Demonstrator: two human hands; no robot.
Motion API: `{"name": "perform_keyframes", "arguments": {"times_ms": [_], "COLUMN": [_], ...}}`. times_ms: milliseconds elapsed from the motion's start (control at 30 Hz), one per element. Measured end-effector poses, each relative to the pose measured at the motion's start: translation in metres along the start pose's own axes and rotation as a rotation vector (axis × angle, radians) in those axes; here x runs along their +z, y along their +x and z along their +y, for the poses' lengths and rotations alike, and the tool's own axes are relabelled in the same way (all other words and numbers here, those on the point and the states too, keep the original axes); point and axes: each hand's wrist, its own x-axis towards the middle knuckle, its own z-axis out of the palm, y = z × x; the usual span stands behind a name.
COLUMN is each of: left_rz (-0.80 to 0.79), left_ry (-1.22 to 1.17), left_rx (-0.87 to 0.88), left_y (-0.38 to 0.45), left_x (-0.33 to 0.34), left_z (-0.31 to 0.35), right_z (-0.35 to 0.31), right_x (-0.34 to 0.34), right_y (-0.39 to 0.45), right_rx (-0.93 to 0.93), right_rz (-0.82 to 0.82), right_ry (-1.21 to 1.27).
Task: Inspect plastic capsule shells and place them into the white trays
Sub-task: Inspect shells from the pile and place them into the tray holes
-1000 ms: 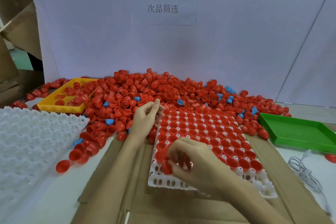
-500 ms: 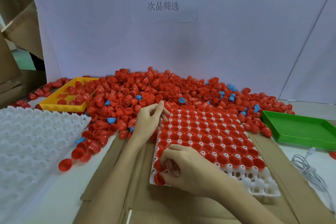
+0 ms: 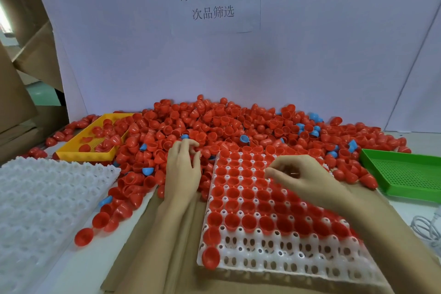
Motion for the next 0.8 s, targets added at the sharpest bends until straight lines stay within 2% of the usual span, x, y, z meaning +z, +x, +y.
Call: {"name": "perform_keyframes", "arguments": {"times_ms": [100,233,500,800], "left_rz": [-0.010,-0.048,-0.196,-0.239], "left_ry": [0.131,0.191,0.370,0.470], "left_rx": [0.058,0.100,0.136,0.165], "left_y": [0.001,0.003,0.004,0.010], "left_x": [0.003,0.009,0.025,0.022], "left_z": [-0.005,-0.006,-0.013,-0.016], "right_z": [0.030,0.053,0.061,0.064], "right_x": [-0.023,-0.032,-0.023,-0.019], "right_y": [0.007,0.005,-0.001,-0.005], "right_rx": [0.049,0.064,-0.008,-0.025], "right_rz": [0.093,0.186,0.219,0.249], "right_ry": [0.022,0.057,0.026,-0.003]}}
